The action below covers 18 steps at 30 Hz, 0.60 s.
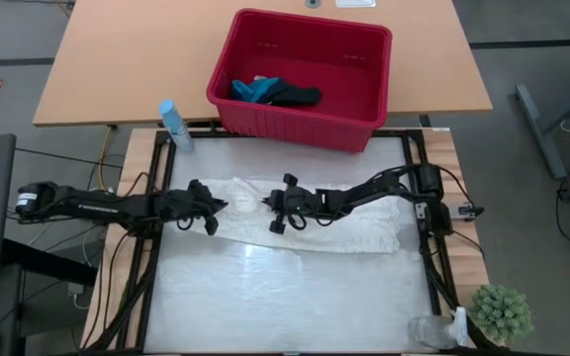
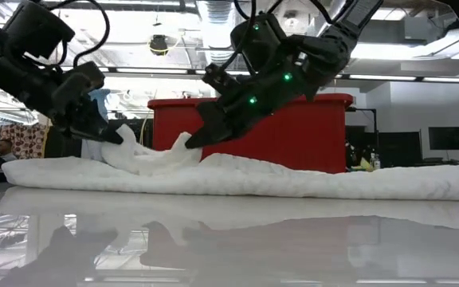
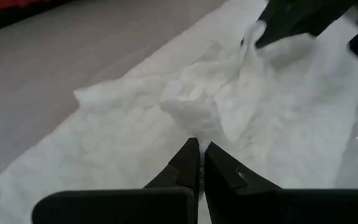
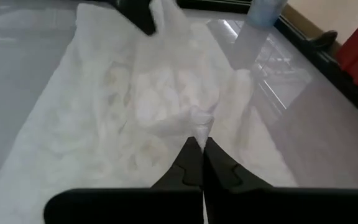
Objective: Fold Laundry from Bin
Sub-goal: Fold the white shirt
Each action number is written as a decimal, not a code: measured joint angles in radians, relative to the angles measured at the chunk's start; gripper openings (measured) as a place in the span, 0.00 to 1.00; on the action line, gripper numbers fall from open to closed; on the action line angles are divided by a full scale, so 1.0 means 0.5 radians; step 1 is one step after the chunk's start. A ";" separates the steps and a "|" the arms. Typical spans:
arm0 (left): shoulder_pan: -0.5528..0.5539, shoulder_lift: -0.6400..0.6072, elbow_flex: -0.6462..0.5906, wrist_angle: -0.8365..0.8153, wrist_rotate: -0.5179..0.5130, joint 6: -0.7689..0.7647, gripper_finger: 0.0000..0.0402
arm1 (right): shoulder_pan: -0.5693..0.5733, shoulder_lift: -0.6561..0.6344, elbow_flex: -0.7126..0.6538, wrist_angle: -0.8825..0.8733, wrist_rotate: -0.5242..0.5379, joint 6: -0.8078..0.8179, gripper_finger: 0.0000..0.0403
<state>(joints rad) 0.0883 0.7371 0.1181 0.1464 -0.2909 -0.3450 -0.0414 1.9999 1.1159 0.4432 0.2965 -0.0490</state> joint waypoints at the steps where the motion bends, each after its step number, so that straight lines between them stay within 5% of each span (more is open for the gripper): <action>1: 0.000 -0.022 0.000 0.000 0.012 0.000 0.00 | 0.001 0.000 -0.011 0.015 -0.004 -0.001 0.04; 18: -0.099 -0.245 0.000 -0.058 0.086 0.143 0.00 | 0.063 0.000 -0.020 0.055 -0.017 0.034 0.04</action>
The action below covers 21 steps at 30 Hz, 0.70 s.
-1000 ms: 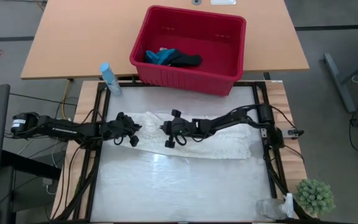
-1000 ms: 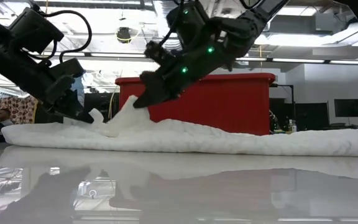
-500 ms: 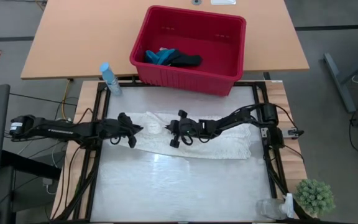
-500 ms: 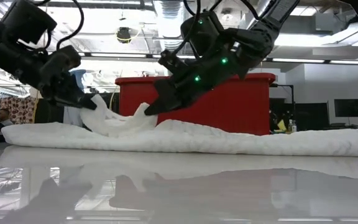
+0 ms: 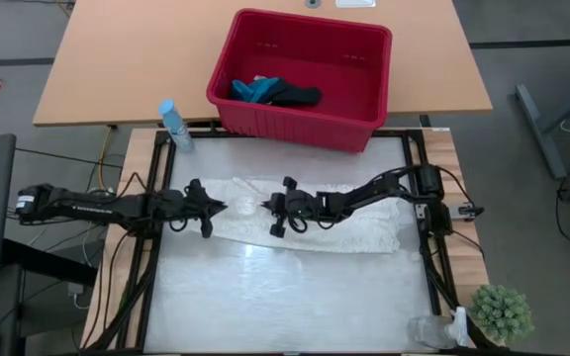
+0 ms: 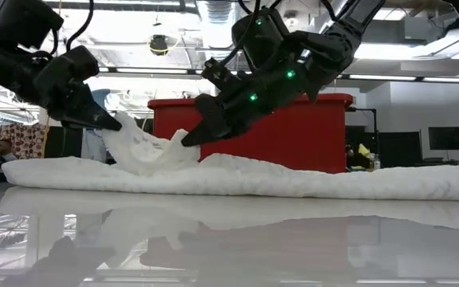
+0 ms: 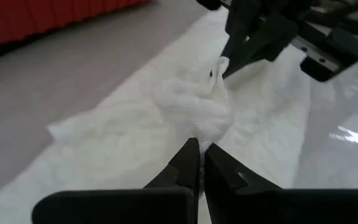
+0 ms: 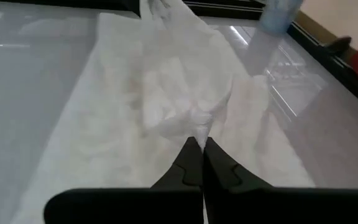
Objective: Fold Laundry from Bin
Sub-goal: Fold the white shirt
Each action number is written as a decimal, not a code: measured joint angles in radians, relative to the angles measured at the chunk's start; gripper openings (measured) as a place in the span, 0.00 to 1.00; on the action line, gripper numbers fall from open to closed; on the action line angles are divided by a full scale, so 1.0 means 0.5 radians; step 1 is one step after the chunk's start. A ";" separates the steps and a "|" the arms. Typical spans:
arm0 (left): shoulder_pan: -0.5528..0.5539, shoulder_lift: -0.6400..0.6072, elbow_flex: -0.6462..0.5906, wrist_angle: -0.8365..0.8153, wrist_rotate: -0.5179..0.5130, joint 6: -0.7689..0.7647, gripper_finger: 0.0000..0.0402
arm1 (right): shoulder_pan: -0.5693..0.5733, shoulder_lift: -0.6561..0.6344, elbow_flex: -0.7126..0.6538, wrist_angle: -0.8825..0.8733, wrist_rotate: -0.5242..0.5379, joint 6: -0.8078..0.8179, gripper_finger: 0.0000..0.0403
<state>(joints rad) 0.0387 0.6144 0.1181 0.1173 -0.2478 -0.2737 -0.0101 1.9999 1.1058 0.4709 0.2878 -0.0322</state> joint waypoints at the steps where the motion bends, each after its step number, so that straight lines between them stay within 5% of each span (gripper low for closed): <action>1: -0.030 0.001 0.000 -0.011 0.000 0.007 0.00 | 0.011 0.000 -0.006 0.010 -0.002 -0.002 0.04; 15: -0.262 0.000 0.000 -0.399 -0.142 -0.061 0.00 | 0.067 0.000 -0.093 0.056 -0.020 0.013 0.04; 21: -0.262 0.000 0.000 -0.442 -0.050 -0.060 0.00 | 0.077 0.000 -0.093 0.057 -0.274 0.011 0.04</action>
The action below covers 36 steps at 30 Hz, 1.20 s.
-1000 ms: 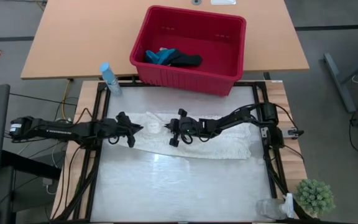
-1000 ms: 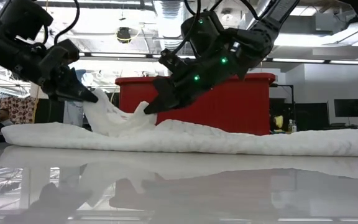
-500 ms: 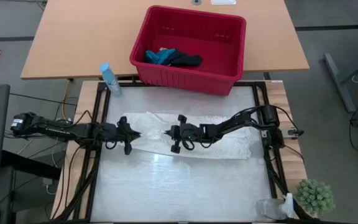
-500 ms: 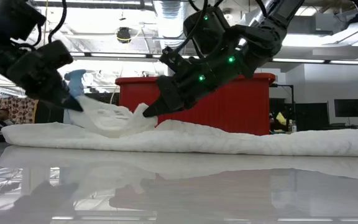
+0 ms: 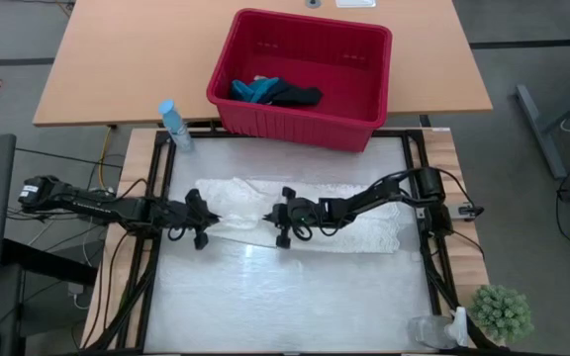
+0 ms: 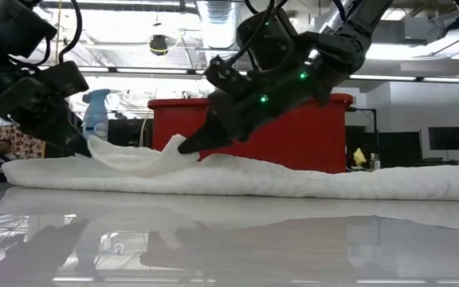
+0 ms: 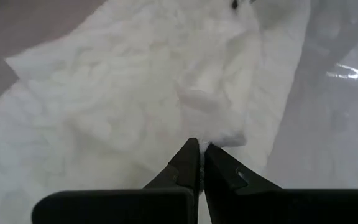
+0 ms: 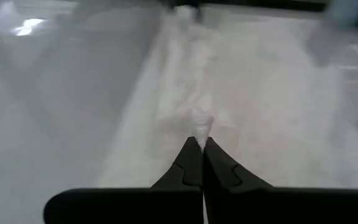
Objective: Fold Laundry from Bin
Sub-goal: Fold the white shirt
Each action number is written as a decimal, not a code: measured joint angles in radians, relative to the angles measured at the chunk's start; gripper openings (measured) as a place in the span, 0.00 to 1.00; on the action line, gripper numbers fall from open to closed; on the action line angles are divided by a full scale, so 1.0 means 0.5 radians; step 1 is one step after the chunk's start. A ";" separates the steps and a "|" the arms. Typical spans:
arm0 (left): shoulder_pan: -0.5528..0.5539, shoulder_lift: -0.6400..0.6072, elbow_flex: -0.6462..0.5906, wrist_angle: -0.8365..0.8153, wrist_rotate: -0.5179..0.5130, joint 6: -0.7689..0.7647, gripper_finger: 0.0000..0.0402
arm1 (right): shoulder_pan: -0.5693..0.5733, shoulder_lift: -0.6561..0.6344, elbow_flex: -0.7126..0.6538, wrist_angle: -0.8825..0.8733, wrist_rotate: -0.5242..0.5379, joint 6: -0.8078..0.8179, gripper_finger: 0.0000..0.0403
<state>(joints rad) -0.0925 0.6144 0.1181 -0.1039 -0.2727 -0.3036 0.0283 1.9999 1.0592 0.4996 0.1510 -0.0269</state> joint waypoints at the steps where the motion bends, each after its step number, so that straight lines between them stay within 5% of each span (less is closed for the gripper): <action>1: 0.000 0.000 0.000 -0.008 0.010 0.006 0.00 | 0.007 0.000 0.001 -0.013 -0.051 -0.006 0.04; 9: 0.000 -0.029 -0.001 -0.093 0.031 0.067 0.00 | 0.037 0.000 0.002 -0.185 -0.095 -0.014 0.05; 20: 0.000 -0.031 -0.001 -0.072 0.042 0.093 0.01 | 0.034 0.000 0.002 -0.208 -0.261 -0.176 0.25; 36: 0.001 -0.031 -0.001 -0.262 0.247 -0.058 0.34 | 0.030 0.001 0.003 -0.270 -0.260 -0.233 0.30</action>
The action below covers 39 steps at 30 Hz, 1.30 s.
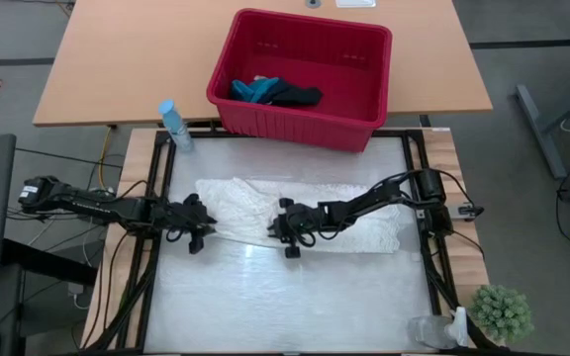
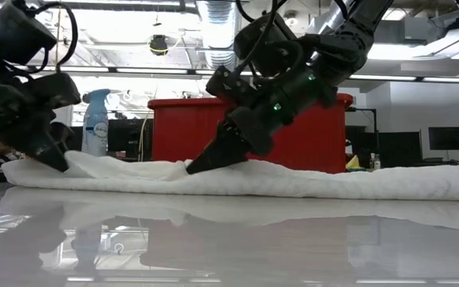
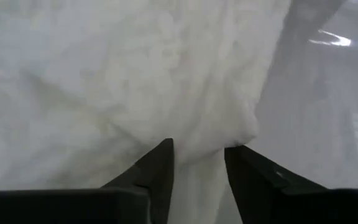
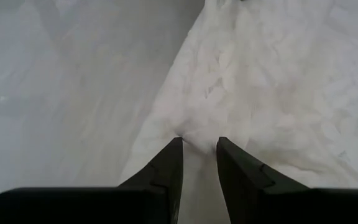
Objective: Fold Laundry from Bin
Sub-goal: Fold the white shirt
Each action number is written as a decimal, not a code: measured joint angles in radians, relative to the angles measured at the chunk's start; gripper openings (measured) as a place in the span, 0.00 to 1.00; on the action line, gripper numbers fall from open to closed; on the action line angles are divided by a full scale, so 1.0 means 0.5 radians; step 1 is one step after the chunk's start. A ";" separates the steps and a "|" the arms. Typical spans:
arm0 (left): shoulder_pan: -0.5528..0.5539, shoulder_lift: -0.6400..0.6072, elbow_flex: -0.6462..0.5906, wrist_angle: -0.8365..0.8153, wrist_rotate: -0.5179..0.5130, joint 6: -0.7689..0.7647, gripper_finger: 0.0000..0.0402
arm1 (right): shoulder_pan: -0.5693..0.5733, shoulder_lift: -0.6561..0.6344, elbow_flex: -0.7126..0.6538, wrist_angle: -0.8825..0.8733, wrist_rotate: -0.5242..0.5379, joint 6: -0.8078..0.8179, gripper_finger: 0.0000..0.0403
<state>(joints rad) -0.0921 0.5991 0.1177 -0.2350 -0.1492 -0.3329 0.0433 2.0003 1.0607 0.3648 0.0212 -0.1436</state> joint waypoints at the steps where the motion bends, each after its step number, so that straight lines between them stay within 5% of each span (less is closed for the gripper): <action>1: 0.000 0.001 0.000 -0.016 0.037 -0.012 0.35 | 0.000 0.000 0.000 -0.014 0.000 0.000 0.30; 11: 0.000 0.001 -0.001 -0.093 -0.008 -0.215 0.41 | 0.000 -0.067 0.000 -0.034 0.002 -0.059 0.30; 31: 0.000 0.010 0.310 -0.452 -0.213 -0.157 0.41 | -0.054 -0.233 0.001 0.004 0.007 -0.007 0.30; 35: -0.001 -0.003 0.308 -0.319 -0.451 -0.193 0.41 | -0.047 -0.193 0.001 0.157 0.007 -0.007 0.30; 39: -0.023 -0.005 0.247 0.306 -0.606 -0.081 0.41 | -0.047 -0.097 0.003 0.342 0.005 0.000 0.30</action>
<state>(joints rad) -0.1037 0.5968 0.2413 -0.0821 -0.4522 -0.3732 0.0196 1.9518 1.0622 0.5358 0.0238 -0.1435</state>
